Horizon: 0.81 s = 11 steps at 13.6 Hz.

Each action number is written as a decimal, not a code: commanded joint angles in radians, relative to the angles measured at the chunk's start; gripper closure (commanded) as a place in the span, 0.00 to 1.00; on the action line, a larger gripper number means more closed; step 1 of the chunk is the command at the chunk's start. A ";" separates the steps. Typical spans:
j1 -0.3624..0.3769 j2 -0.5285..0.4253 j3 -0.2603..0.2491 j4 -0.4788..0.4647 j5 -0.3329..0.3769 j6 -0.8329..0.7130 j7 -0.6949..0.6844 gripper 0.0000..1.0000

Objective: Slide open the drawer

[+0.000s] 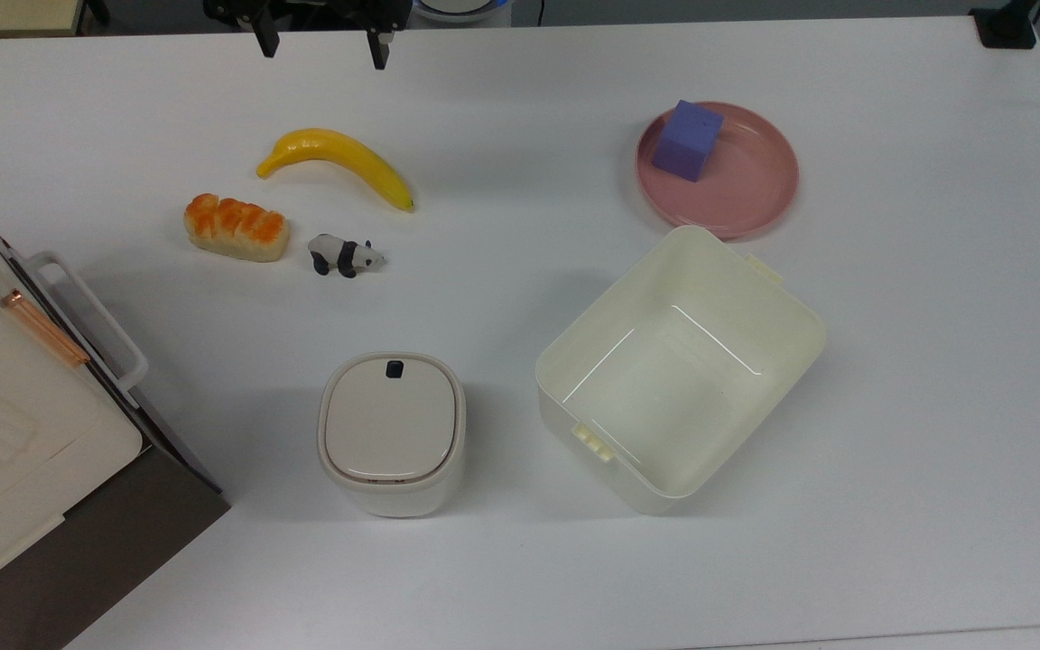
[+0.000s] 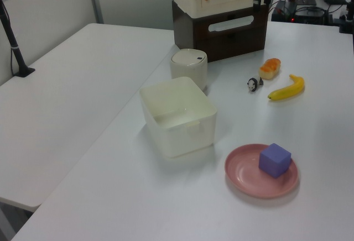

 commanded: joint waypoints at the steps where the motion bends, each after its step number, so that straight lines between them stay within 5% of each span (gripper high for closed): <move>1: -0.005 -0.026 -0.001 -0.028 0.019 0.011 0.015 0.00; 11: -0.013 -0.022 -0.003 -0.028 0.010 0.028 -0.022 0.00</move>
